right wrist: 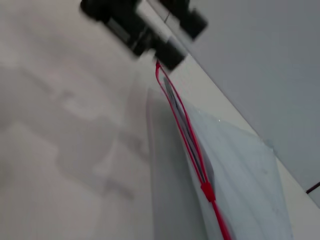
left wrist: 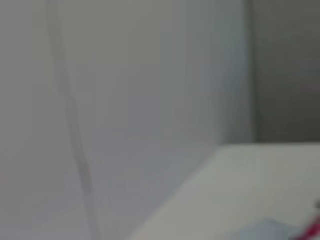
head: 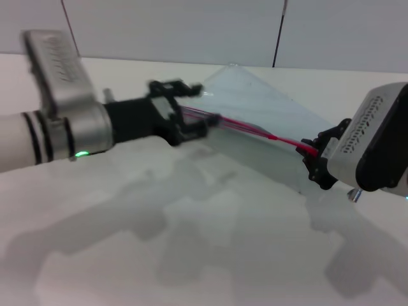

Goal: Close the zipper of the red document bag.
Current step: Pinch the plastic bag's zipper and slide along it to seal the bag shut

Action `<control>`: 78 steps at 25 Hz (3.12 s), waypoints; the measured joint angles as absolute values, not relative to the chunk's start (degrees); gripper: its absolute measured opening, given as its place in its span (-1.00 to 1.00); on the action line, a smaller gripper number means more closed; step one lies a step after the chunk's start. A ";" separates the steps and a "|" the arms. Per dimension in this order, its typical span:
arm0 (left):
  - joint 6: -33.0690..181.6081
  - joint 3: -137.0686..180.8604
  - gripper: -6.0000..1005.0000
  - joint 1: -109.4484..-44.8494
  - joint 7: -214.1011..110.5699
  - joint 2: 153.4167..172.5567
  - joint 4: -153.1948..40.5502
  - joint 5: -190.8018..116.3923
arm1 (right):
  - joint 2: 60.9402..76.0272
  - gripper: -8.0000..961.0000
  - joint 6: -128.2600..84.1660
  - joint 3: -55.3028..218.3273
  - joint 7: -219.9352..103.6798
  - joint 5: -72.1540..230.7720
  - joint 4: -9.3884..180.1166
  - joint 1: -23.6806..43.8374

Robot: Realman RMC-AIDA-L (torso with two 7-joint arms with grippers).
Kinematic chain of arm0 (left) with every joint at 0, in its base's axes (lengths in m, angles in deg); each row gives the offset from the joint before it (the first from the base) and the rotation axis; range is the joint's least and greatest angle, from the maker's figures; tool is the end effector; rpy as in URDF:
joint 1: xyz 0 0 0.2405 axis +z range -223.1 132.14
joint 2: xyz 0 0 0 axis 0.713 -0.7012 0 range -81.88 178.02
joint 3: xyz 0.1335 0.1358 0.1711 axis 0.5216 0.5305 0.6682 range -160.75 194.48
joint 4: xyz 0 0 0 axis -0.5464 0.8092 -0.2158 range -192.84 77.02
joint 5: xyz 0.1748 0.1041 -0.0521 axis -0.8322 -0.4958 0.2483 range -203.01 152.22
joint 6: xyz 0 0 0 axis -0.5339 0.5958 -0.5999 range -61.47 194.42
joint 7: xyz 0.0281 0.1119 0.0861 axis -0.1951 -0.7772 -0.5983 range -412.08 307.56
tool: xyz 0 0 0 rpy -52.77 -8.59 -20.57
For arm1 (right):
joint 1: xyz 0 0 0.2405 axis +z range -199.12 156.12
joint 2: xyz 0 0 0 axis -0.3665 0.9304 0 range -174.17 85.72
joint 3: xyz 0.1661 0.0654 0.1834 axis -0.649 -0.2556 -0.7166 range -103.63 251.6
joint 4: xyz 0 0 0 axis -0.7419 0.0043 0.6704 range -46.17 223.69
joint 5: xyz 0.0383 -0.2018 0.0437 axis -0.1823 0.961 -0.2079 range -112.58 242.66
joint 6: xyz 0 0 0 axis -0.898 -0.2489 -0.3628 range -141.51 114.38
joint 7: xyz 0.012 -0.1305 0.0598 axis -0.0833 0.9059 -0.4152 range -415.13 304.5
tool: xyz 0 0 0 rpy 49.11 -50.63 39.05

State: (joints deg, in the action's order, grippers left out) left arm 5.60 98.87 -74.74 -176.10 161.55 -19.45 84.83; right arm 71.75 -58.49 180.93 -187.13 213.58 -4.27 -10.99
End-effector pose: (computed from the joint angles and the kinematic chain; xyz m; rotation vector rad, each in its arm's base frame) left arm -0.2193 0.3781 -0.0187 -2.5283 -0.0723 -0.6242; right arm 0.1744 0.3242 -0.0309 -2.4350 0.1040 -0.1628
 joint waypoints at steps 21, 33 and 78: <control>5.47 99.75 0.21 -75.25 -169.68 164.23 -3.21 61.74 | 71.79 -0.89 -58.51 181.54 -187.50 212.93 -5.05 -9.81; 6.00 101.03 0.14 -77.67 -169.55 164.26 -3.07 60.22 | 71.79 -0.89 -59.56 182.53 -187.51 212.86 -7.78 -9.90; 6.36 101.96 -0.77 -78.79 -167.92 164.35 -3.15 56.94 | 71.78 -0.88 -60.15 183.06 -187.48 212.87 -9.03 -9.78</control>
